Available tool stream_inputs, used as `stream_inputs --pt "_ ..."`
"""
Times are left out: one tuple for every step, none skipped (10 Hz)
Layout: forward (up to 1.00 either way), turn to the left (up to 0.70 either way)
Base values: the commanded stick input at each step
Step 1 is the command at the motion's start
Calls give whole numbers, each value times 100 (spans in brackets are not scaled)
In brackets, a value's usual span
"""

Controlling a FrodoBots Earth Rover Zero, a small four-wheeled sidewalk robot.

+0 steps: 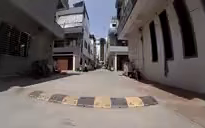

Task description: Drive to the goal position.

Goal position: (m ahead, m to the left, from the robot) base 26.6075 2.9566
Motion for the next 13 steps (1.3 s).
stream_inputs --pt "50 0" --pt "50 0" --pt "50 0" --pt "50 0" --pt "50 0" --pt "50 0" --pt "50 0" --pt "50 0" --pt "50 0" --pt "50 0" --pt "50 0" --pt "50 0" --pt "50 0"
